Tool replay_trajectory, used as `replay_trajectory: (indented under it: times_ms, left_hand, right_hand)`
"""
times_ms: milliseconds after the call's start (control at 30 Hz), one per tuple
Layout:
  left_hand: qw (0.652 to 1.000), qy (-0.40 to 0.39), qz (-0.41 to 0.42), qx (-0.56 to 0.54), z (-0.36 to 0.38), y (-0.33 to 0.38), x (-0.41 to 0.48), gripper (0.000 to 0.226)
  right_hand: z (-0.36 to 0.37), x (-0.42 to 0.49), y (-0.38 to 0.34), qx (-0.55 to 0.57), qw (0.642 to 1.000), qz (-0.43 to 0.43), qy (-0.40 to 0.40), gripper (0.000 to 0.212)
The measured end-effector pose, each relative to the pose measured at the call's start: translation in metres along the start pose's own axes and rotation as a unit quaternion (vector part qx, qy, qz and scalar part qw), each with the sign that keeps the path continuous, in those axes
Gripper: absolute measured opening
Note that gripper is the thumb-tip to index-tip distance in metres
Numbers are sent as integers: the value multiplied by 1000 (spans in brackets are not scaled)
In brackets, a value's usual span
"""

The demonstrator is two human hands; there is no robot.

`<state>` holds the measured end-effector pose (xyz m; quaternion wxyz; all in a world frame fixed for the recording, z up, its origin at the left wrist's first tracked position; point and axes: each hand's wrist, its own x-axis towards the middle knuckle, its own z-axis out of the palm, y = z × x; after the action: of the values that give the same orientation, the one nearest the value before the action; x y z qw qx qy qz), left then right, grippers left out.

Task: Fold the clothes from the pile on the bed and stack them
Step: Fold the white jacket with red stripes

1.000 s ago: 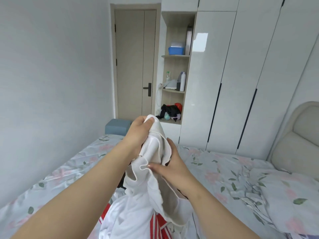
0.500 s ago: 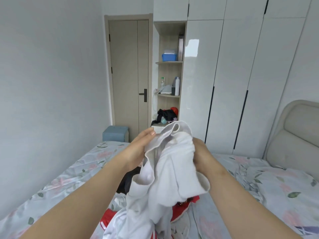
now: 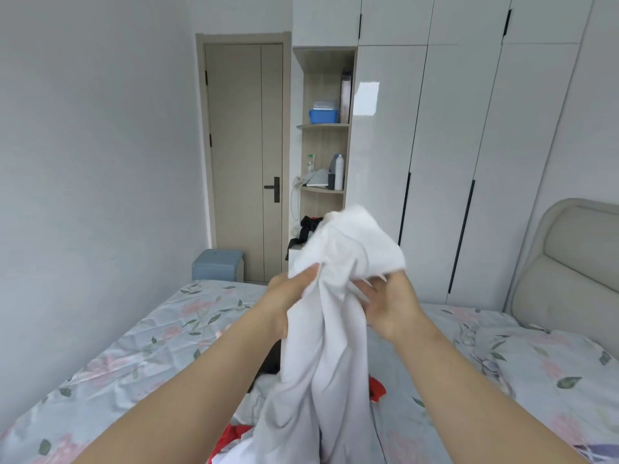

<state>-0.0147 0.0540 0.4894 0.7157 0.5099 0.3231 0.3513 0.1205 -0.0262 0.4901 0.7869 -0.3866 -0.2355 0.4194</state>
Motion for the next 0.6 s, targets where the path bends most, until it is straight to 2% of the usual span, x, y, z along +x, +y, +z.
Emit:
replay_trajectory:
  times_ms: [67, 133, 167, 200, 267, 300, 433, 500, 567, 600]
  left_hand:
    - [994, 8, -44, -101, -1, 9, 6, 39]
    - [993, -4, -57, -102, 2, 21, 12, 23]
    - [995, 1, -53, -84, 5, 28, 14, 25]
    - [996, 13, -40, -78, 6, 36, 16, 27]
    - [996, 53, 4, -78, 4, 45, 26, 21]
    - [993, 67, 17, -91, 1, 48, 30, 21]
    - [983, 60, -10, -172, -18, 48, 36, 20]
    - [981, 69, -41, -177, -24, 40, 34, 46]
    - [977, 162, -74, -119, -26, 24, 36, 65]
    - [973, 210, -83, -47, -24, 15, 34, 75]
  right_hand:
    - [-12, -18, 12, -105, 994, 10, -35, 31]
    - [-26, -31, 30, -183, 977, 39, -105, 44]
    - [-33, -32, 40, -235, 961, 64, -128, 54]
    - [-39, -34, 49, -283, 943, 84, -151, 54]
    - [-42, -39, 53, -346, 922, 88, -148, 25]
    - [-41, -38, 52, -350, 925, 79, -125, 14]
    - [-29, -24, 30, -212, 975, 33, -61, 16]
    - [-20, -17, 15, -148, 988, 8, -41, 16]
    - [-11, -12, 2, -128, 991, -15, -29, 16]
    - [-6, -10, -3, -141, 989, -25, -26, 17]
